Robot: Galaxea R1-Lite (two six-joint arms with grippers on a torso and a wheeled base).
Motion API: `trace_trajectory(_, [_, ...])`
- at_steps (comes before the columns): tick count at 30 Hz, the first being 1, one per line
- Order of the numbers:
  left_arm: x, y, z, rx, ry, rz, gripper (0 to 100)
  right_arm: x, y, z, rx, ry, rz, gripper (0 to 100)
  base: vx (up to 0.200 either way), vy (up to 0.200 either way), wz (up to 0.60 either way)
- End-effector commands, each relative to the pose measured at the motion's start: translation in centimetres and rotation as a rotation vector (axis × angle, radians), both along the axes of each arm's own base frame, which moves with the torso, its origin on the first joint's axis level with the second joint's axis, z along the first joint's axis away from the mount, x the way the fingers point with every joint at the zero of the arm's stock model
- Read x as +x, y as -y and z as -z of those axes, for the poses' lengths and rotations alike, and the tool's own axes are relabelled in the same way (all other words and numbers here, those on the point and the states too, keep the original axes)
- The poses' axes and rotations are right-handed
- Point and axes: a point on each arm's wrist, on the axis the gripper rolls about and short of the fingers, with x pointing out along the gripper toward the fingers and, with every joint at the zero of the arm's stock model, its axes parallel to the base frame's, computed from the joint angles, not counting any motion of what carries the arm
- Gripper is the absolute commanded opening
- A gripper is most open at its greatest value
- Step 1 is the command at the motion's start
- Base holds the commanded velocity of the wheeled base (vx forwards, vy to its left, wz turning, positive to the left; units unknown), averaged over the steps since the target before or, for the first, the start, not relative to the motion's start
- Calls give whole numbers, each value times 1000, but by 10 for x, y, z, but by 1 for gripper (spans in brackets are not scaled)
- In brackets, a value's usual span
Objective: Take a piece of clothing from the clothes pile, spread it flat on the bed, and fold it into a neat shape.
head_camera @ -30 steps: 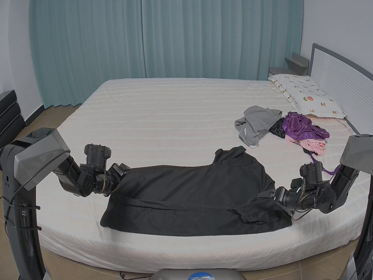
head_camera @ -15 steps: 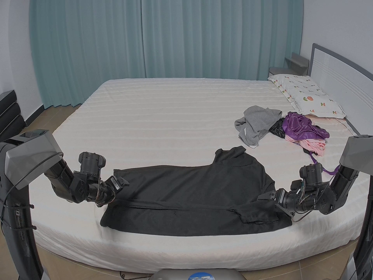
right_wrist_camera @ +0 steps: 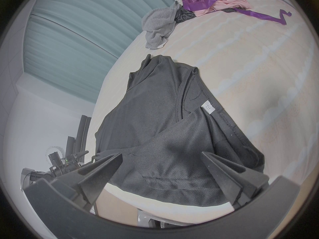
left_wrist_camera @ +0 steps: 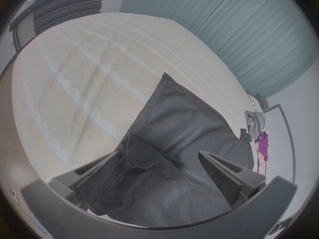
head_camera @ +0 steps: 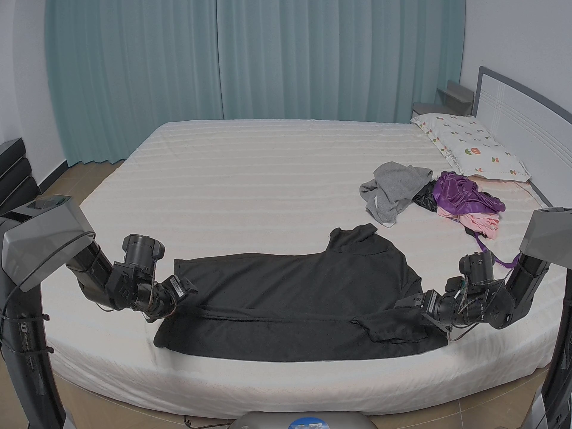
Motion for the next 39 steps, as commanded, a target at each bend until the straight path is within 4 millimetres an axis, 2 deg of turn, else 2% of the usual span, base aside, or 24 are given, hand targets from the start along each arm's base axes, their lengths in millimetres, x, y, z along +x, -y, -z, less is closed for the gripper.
trace_trajectory(1, [2,1,0,1,5,3,100,0,-1,1,0,-3,-2,100,0,0,0])
trace_trajectory(9, [16,0,19,51,-10,-17,100,0,-1,2,0,-6,-2,100,0,0,0])
trace_trajectory(10, [16,0,19,53,-10,-15,0,0,0,2,-3,-5,-2,100,0,0,0])
trace_trajectory(15, [16,-2,18,55,-8,-24,0,4,2,4,-19,13,-11,100,0,0,0])
trace_trajectory(25, [12,-3,0,47,25,-31,0,25,22,13,-86,126,-22,100,0,0,0])
trace_trajectory(30, [8,-3,2,48,14,-30,0,28,26,22,-122,138,-54,100,0,0,0])
trace_trajectory(39, [8,-4,2,48,12,-31,0,35,21,33,-142,141,-92,100,0,0,0])
